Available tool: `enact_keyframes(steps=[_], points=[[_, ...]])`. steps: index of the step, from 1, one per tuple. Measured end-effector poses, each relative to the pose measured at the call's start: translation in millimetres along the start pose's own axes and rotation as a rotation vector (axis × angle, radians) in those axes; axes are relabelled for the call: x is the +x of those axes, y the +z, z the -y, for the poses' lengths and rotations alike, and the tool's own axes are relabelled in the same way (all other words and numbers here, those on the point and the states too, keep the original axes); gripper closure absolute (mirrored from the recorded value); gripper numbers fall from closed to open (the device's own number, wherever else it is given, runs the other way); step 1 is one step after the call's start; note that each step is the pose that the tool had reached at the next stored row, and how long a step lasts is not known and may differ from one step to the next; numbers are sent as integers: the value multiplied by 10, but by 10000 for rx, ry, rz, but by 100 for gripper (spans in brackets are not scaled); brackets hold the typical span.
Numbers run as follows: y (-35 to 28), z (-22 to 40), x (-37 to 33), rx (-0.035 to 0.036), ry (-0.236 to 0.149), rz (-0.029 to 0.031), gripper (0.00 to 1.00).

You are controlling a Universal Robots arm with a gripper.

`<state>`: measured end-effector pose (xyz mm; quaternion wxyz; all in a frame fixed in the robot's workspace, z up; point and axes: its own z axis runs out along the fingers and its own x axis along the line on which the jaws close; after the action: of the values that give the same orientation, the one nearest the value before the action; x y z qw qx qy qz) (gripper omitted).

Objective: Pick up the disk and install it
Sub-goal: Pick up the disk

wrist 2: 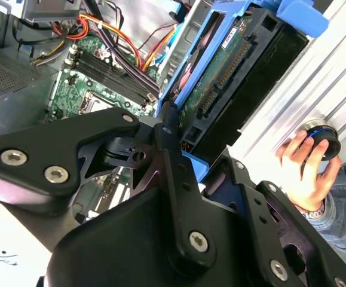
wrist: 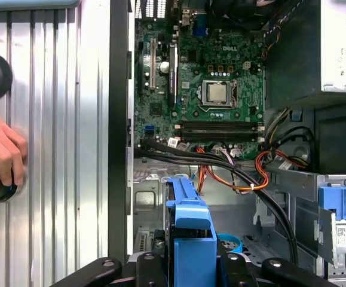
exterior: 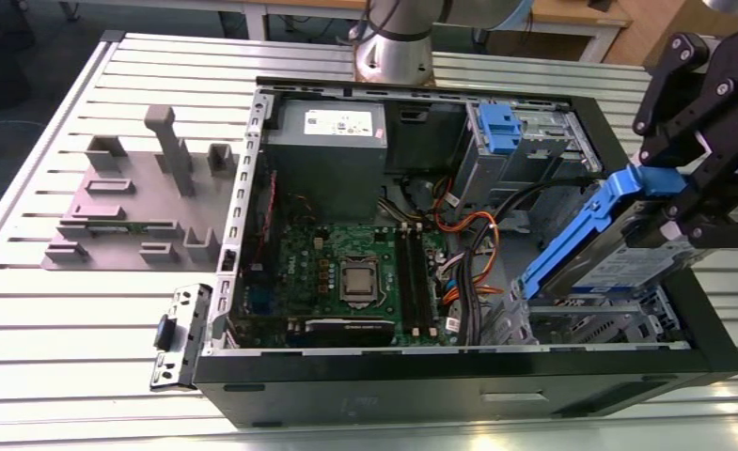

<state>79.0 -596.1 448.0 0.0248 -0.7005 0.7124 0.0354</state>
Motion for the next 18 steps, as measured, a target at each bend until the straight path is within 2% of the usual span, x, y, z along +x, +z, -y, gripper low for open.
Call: enact_keyframes(steps=[13, 18], points=[[88, 95, -47, 11, 135, -11, 64], [127, 98, -44, 12, 141, -13, 64]])
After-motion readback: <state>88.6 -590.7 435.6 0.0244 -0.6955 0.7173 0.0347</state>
